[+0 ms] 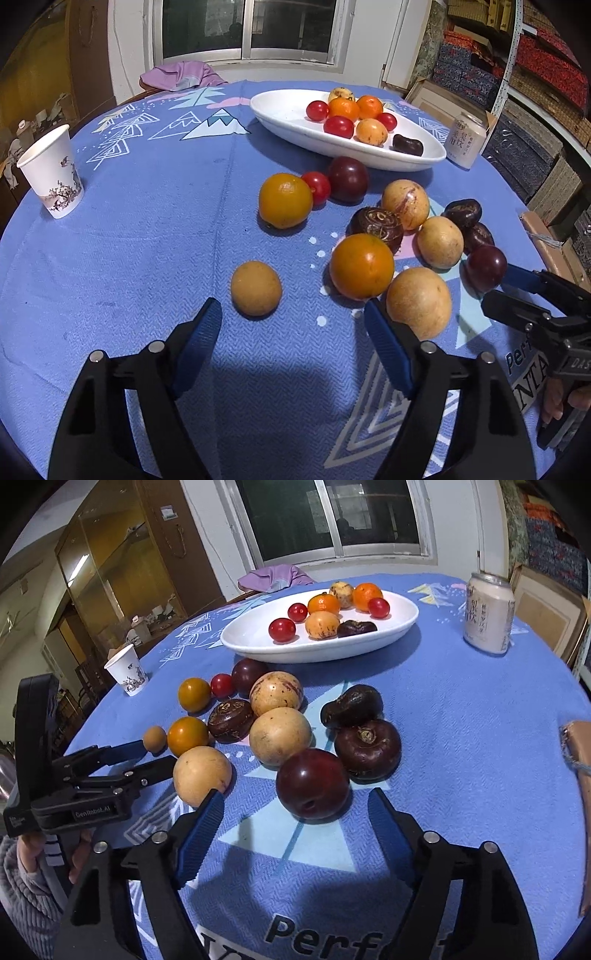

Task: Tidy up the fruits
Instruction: 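Grasp a small tan round fruit with the left gripper while the right grasps a dark red plum, then carry both fruits onto the white plate and open both grippers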

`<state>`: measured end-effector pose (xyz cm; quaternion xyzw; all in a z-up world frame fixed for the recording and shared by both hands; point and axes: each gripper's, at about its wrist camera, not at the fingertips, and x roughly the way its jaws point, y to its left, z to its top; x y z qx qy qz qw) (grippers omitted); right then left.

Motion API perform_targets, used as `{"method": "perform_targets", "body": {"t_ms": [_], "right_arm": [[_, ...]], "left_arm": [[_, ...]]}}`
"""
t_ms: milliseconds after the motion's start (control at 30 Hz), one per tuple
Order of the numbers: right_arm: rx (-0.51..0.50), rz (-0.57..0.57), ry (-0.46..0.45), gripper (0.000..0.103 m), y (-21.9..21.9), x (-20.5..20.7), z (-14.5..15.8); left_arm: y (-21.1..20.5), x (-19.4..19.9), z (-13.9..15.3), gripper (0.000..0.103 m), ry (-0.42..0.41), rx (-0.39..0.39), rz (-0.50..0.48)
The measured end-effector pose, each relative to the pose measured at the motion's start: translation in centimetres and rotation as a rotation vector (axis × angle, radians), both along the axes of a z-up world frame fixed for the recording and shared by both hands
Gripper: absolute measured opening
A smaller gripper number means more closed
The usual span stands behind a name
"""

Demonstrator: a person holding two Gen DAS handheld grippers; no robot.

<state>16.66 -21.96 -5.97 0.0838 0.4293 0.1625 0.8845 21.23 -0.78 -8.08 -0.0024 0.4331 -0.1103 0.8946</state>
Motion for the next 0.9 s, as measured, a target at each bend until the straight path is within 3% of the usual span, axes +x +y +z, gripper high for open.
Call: {"method": "perform_targets", "body": {"t_ms": [133, 167, 200, 233, 267, 300, 333, 633, 800, 900], "right_arm": [[0.055, -0.029, 0.013, 0.075, -0.5, 0.6, -0.2], [0.065, -0.028, 0.018, 0.068, -0.6, 0.7, -0.3], [0.076, -0.027, 0.023, 0.054, -0.7, 0.8, -0.3], [0.085, -0.032, 0.032, 0.048, -0.8, 0.9, -0.5], [0.099, -0.033, 0.040, 0.040, -1.0, 1.0, -0.6], [0.118, -0.033, 0.046, 0.040, -1.3, 1.0, -0.7], [0.125, -0.033, 0.047, 0.040, -1.4, 1.0, -0.7], [0.134, -0.022, 0.033, 0.039, -1.8, 0.2, -0.2], [0.145, -0.049, -0.071, 0.039, -2.6, -0.8, 2.3], [0.141, -0.060, -0.141, 0.039, -3.1, 0.1, 5.6]], "left_arm": [[0.3, 0.4, 0.1, 0.073, -0.001, -0.043, -0.009], [0.3, 0.4, 0.1, 0.070, -0.002, -0.049, -0.012], [0.2, 0.5, 0.1, 0.067, -0.003, -0.052, -0.015], [0.2, 0.4, 0.2, 0.062, -0.005, -0.054, -0.017], [0.2, 0.4, 0.2, 0.049, -0.007, -0.063, -0.025], [0.2, 0.4, 0.2, 0.041, -0.007, -0.069, -0.032], [0.1, 0.4, 0.2, 0.025, -0.006, -0.063, -0.029], [-0.1, -1.0, 1.3, 0.025, -0.073, -0.053, -0.035], [-0.3, -2.4, 5.0, 0.026, -0.188, -0.050, -0.039], [-0.7, -1.8, 8.2, 0.026, -0.243, -0.042, -0.042]]}}
